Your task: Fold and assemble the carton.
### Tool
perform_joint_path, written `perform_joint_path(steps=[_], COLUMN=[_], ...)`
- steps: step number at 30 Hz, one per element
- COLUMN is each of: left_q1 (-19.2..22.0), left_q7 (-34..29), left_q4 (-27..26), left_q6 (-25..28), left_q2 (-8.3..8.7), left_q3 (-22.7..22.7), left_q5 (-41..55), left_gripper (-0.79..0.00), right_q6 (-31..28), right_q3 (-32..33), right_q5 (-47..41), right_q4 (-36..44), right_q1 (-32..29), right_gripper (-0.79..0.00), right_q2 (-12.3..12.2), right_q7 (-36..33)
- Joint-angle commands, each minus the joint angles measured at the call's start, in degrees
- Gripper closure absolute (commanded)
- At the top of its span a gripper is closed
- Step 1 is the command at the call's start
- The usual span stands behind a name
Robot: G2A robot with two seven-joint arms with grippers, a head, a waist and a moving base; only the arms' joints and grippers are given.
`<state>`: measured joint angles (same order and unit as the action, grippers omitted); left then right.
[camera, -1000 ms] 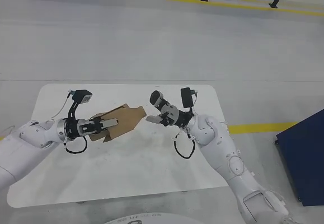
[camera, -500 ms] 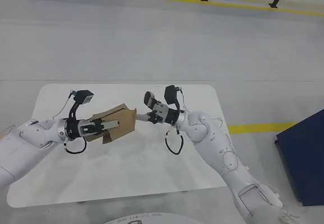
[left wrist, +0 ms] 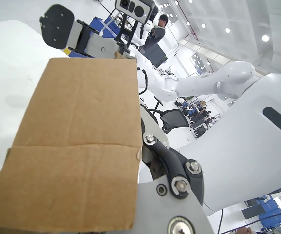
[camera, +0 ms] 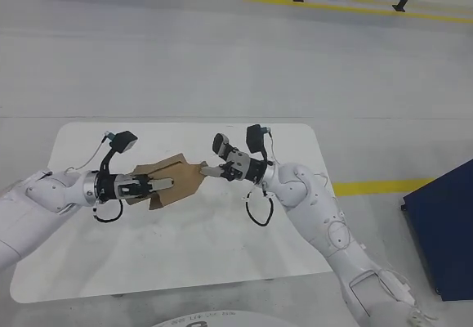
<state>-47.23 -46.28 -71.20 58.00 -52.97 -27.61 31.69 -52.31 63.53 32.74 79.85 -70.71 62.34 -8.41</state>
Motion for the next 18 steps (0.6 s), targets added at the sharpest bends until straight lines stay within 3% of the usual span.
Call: perform_joint_path(steps=[1, 18], left_q1=[0.08, -1.53], left_q7=[0.0, 1.38], left_q4=[0.7, 0.03], left_q6=[0.0, -0.17], left_q2=[-0.14, -1.19], left_q3=[-0.41, -3.2], left_q5=[-2.16, -10.35], left_gripper=[0.0, 0.0], right_q6=[0.94, 8.55], right_q3=[-0.57, -4.08], right_q5=[0.34, 2.57], right_q4=[0.25, -0.33], right_q1=[0.26, 2.92], right_gripper=[-0.785, -0.785], right_q2=[0.14, 1.18], right_q7=[-0.78, -6.28])
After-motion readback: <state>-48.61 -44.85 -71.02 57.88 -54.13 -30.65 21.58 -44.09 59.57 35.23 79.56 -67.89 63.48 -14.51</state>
